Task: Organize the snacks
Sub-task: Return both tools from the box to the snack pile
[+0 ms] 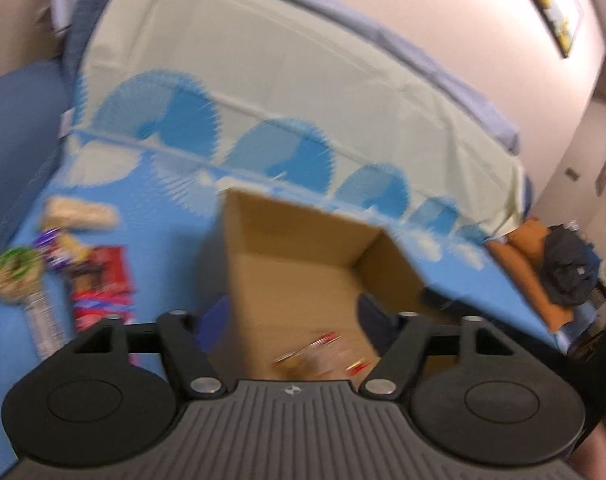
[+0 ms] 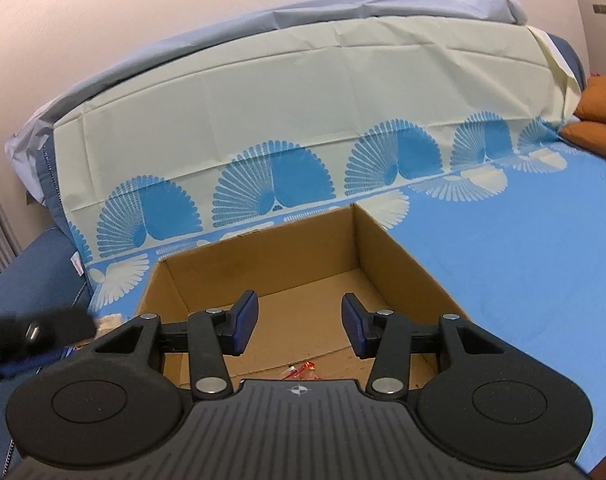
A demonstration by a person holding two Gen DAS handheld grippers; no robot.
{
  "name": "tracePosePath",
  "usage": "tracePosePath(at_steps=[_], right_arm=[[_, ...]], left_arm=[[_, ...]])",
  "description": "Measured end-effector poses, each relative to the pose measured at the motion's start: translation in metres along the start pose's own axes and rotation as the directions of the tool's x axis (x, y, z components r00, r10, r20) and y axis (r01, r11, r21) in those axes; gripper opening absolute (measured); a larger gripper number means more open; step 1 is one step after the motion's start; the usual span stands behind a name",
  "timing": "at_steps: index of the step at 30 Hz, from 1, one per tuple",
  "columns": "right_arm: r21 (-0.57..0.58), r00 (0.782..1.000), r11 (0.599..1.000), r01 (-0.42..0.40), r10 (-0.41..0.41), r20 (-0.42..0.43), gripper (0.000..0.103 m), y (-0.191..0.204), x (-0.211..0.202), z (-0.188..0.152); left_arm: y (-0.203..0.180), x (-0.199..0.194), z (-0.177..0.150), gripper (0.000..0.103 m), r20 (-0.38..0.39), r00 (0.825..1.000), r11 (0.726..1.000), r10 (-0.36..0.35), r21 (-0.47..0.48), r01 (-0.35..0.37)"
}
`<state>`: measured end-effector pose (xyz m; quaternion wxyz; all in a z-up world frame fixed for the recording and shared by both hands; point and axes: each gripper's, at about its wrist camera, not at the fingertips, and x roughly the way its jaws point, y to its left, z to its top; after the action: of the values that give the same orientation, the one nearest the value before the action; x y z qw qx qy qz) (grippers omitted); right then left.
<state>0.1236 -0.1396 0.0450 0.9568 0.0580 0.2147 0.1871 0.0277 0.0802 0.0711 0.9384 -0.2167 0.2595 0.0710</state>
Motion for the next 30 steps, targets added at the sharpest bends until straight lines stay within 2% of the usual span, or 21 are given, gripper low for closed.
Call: tracePosePath(at_steps=[1, 3, 5, 8, 10, 11, 12, 13, 14, 15, 17, 20, 30], right_arm=[[-0.007, 1.0, 1.0, -0.001, 0.001, 0.003, 0.048, 0.001, -0.001, -0.001], [-0.02, 1.0, 1.0, -0.01, 0.01, 0.006, 0.048, 0.005, -0.003, -0.003], [-0.035, 1.0, 0.999, -0.021, 0.021, 0.008, 0.048, 0.01, -0.006, -0.006], [-0.054, 0.999, 0.998, -0.041, 0.042, 0.004, 0.048, 0.018, -0.009, -0.011], [-0.078, 0.998, 0.995, -0.061, 0.062, 0.002, 0.048, 0.028, -0.012, -0.015], [-0.09, 0.997, 0.993, -0.074, 0.074, 0.0, 0.048, 0.033, -0.013, -0.017], [-0.102, 0.996, 0.991, -0.089, 0.089, -0.001, 0.048, 0.039, -0.015, -0.02], [-0.114, 0.994, 0.988, -0.105, 0.106, -0.002, 0.048, 0.044, -0.016, -0.022], [-0.13, 0.992, 0.984, -0.122, 0.123, -0.003, 0.048, 0.051, -0.018, -0.025], [-0.149, 0.99, 0.979, -0.138, 0.14, -0.002, 0.048, 0.057, -0.021, -0.028], [-0.179, 0.985, 0.969, -0.169, 0.17, -0.009, 0.048, 0.071, -0.024, -0.034], [-0.218, 0.975, 0.951, -0.219, 0.221, -0.018, 0.048, 0.091, -0.027, -0.041], [-0.321, 0.938, 0.882, -0.344, 0.34, -0.071, 0.048, 0.159, -0.033, -0.067]], left_arm=[[0.015, -0.003, -0.003, 0.061, -0.014, 1.0, 1.0, 0.027, 0.002, -0.026], [0.046, -0.009, -0.009, 0.044, -0.042, 0.996, 0.997, 0.073, 0.025, -0.072], [0.076, -0.017, -0.016, 0.033, -0.061, 0.992, 0.992, 0.111, 0.068, -0.107], [0.113, -0.031, -0.035, 0.031, -0.066, 0.99, 0.983, 0.123, 0.145, -0.112], [0.128, -0.039, -0.058, 0.031, -0.06, 0.989, 0.966, 0.132, 0.229, -0.115], [0.134, -0.038, -0.066, 0.031, -0.072, 0.987, 0.964, 0.147, 0.234, -0.126], [0.143, -0.04, -0.066, 0.031, -0.075, 0.988, 0.976, 0.137, 0.18, -0.122], [0.149, -0.045, -0.063, 0.031, -0.04, 0.991, 0.983, 0.131, 0.132, -0.125], [0.155, -0.048, -0.062, 0.031, -0.007, 0.99, 0.986, 0.14, 0.088, -0.139], [0.16, -0.048, -0.063, 0.031, -0.008, 0.988, 0.987, 0.152, 0.054, -0.152], [0.169, -0.048, -0.063, 0.031, -0.018, 0.986, 0.986, 0.164, 0.005, -0.164], [0.182, -0.052, -0.061, 0.032, -0.007, 0.99, 0.989, 0.14, -0.045, -0.14], [0.175, -0.06, -0.059, 0.032, 0.026, 0.994, 0.992, 0.11, -0.061, -0.109]])
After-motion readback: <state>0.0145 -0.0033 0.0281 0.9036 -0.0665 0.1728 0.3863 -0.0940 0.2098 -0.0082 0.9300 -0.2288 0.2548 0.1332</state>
